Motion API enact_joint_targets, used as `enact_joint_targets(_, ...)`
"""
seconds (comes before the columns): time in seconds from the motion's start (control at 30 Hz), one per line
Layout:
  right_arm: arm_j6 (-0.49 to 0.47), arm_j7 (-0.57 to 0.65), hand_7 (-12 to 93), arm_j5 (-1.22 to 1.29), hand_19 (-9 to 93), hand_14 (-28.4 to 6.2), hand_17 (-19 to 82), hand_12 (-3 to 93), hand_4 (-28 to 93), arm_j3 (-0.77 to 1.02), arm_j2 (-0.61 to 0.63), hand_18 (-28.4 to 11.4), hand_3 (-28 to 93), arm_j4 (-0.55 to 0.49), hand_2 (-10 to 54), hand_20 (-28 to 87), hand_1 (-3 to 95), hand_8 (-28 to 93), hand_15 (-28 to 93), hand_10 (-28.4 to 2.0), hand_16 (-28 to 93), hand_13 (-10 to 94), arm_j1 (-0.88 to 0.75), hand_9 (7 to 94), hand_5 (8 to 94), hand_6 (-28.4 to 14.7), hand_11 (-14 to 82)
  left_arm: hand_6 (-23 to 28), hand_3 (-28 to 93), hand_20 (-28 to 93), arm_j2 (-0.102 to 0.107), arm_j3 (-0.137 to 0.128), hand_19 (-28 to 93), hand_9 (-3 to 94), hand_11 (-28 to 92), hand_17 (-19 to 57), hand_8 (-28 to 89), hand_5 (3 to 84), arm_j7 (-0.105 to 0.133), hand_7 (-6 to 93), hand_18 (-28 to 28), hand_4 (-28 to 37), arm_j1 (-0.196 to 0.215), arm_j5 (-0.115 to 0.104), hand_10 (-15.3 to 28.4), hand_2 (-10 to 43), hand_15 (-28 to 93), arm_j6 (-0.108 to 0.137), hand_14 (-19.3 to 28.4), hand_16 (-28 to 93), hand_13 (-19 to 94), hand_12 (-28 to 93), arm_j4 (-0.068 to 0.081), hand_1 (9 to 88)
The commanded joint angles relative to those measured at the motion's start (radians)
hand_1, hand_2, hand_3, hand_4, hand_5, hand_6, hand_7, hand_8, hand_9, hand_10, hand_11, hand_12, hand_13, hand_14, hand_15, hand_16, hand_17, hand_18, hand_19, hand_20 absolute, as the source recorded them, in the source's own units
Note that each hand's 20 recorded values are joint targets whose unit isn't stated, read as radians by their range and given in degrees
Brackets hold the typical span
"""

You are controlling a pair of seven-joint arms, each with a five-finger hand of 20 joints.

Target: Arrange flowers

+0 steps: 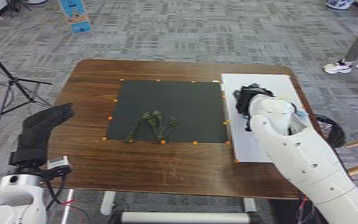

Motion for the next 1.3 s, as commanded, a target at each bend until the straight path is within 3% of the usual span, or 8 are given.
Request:
enact_joint_targets(0.03, 0.088, -0.038, 25, -0.001, 93, -5.7, 60, 25.2, -2, -0.024, 0.005, -24.1, 60, -0.021, -9.5, 64, 49.7, 30, 67, -7.7, 42, 94, -0.05, 93.7, 89.6, 0.6, 52.3, 3.3, 72, 16, -0.011, -0.003, 5, 49.4, 18, 5.1, -8, 49.6, -0.007, 14.4, 10.5, -27.1, 0.004, 0.004, 12.5, -2.3, 12, -0.019, 14.5, 2, 38, 12, -0.011, 22.3)
enact_joint_targets(0.37, 0.213, -0.002, 28, 0.145, 93, -6.0, 60, 25.2, 1, 0.03, 0.064, -24.4, 63, -0.155, -9.5, 67, 48.3, 30, 70, -7.7, 44, 93, -0.043, 93.7, 89.9, 0.1, 55.2, 3.4, 72, 15, -0.004, -0.006, 5, 49.3, 18, 5.0, -8, 49.4, -0.017, 14.4, 10.6, -26.4, 0.007, 0.001, 12.5, -2.1, 12, -0.02, 14.6, 2, 38, 12, -0.014, 22.8)
enact_joint_targets(0.87, 0.285, -0.017, 29, 0.231, 93, -5.9, 61, 24.6, 2, 0.017, 0.116, -24.5, 66, -0.355, -9.5, 68, 46.9, 28, 71, -7.9, 43, 94, -0.069, 93.7, 90.5, -0.3, 57.0, 3.5, 72, 15, 0.007, -0.012, 6, 49.2, 18, 4.8, -8, 49.4, -0.024, 14.3, 10.7, -26.3, 0.01, 0.003, 12.5, -1.8, 13, -0.022, 14.7, 2, 38, 12, -0.019, 22.7)
enact_joint_targets(1.3, 0.283, -0.039, 29, 0.247, 93, -5.8, 61, 24.0, 3, -0.019, 0.112, -24.7, 66, -0.391, -9.5, 69, 46.8, 28, 72, -8.0, 43, 94, -0.041, 93.7, 90.8, -0.6, 57.5, 3.6, 72, 15, 0.012, -0.015, 5, 49.3, 18, 4.8, -8, 49.4, -0.018, 14.2, 10.7, -26.1, 0.012, 0.004, 12.5, -1.8, 13, -0.022, 14.7, 2, 38, 12, -0.021, 22.8)
